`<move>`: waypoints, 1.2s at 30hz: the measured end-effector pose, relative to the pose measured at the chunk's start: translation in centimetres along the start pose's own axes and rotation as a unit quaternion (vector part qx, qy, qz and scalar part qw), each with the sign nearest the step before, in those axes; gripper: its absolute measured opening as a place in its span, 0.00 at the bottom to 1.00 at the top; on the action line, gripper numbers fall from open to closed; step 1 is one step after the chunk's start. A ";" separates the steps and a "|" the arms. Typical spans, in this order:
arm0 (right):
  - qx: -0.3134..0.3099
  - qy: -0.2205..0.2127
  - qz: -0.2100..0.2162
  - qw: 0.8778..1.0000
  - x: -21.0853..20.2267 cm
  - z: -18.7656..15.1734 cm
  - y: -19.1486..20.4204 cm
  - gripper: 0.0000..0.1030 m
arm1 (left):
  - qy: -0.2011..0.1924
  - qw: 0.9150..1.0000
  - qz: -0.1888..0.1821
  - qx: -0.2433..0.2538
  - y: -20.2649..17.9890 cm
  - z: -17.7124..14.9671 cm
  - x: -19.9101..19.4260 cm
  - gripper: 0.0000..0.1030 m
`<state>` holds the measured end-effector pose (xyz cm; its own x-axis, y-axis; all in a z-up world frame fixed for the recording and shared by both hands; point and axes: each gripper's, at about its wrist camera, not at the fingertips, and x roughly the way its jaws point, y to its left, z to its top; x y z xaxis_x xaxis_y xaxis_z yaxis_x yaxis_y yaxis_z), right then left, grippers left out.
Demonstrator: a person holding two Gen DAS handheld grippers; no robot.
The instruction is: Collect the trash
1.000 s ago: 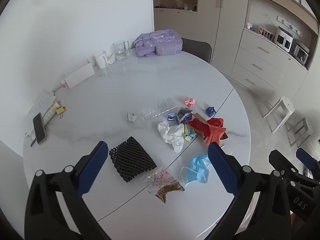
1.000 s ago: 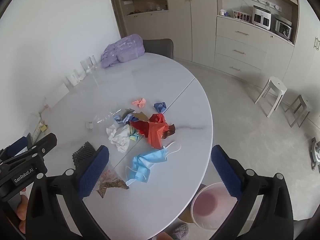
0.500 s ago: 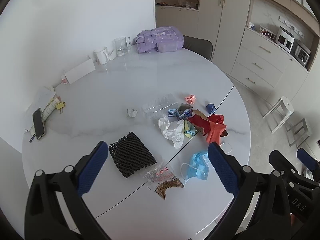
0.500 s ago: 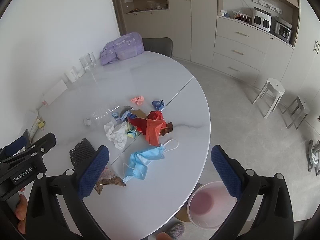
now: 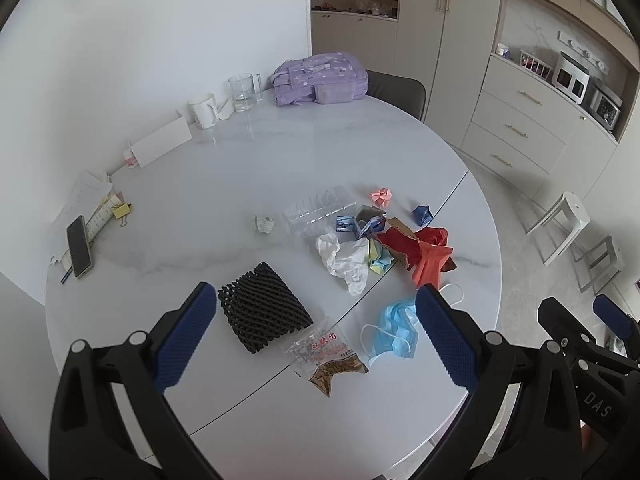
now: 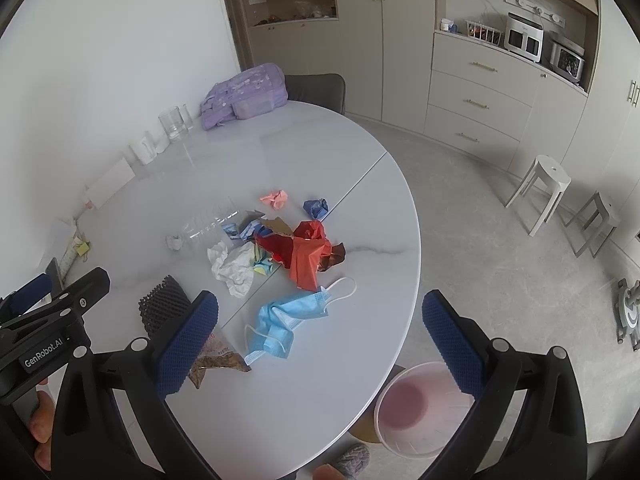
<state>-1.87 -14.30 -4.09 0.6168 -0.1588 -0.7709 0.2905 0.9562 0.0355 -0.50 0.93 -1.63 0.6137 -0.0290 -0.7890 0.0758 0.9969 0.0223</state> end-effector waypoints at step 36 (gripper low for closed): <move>-0.001 0.004 0.002 1.000 0.2 0.1 0.2 0.98 | 0.007 1.000 0.003 -0.004 0.5 -0.1 0.4 0.93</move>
<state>-1.62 -14.19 -4.20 0.6123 -0.1523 -0.7758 0.2855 0.9576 0.0373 -0.30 1.46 -1.94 0.6031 -0.0221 -0.7974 0.0655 0.9976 0.0219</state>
